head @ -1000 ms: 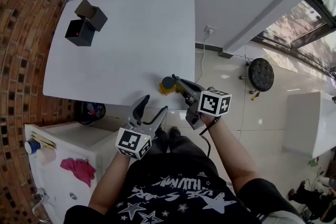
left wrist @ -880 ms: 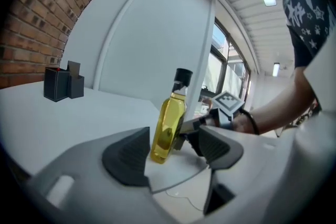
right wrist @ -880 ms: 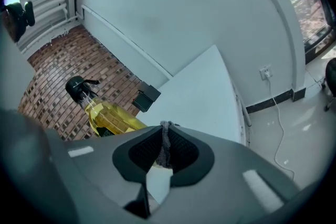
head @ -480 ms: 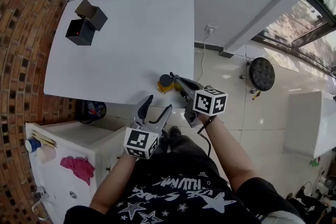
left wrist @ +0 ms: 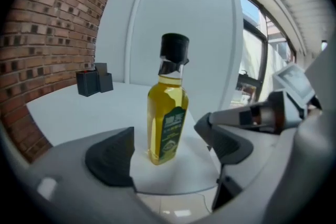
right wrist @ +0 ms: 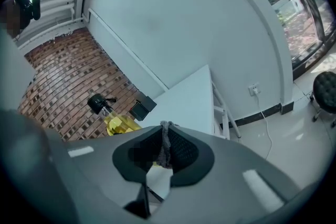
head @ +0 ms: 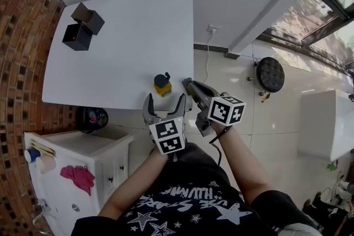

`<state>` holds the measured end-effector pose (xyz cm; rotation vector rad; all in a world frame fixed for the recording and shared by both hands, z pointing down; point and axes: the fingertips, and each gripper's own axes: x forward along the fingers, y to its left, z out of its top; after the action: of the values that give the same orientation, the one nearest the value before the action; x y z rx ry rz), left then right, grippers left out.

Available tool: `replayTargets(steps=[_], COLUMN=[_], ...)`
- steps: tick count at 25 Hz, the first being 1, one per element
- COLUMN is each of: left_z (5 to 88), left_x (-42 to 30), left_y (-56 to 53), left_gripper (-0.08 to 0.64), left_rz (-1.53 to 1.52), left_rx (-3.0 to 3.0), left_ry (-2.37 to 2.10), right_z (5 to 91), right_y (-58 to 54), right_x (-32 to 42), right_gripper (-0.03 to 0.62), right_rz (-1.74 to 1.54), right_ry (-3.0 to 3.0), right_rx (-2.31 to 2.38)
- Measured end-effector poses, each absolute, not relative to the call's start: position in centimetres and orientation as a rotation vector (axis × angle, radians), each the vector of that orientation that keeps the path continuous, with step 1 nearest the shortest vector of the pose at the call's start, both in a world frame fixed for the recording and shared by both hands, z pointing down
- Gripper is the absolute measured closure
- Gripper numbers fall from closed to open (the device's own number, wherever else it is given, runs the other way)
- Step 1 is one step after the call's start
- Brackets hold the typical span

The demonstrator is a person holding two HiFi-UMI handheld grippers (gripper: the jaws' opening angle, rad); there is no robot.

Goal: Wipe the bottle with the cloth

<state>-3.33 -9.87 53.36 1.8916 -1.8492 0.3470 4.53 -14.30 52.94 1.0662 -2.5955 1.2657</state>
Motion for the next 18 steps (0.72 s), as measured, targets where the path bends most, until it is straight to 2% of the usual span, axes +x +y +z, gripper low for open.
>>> replayTargets(steps=[18], left_z=[53.9], left_x=[-6.4], left_y=[-13.9], left_gripper=[0.129], left_rz=[0.389], left_rx=[1.616], left_ry=[-2.093], right_z=[52.6], right_y=[-14.7], right_x=[6.2], right_gripper=[0.557], right_rz=[1.285], right_ry=[-2.613], right_rx=[1.032])
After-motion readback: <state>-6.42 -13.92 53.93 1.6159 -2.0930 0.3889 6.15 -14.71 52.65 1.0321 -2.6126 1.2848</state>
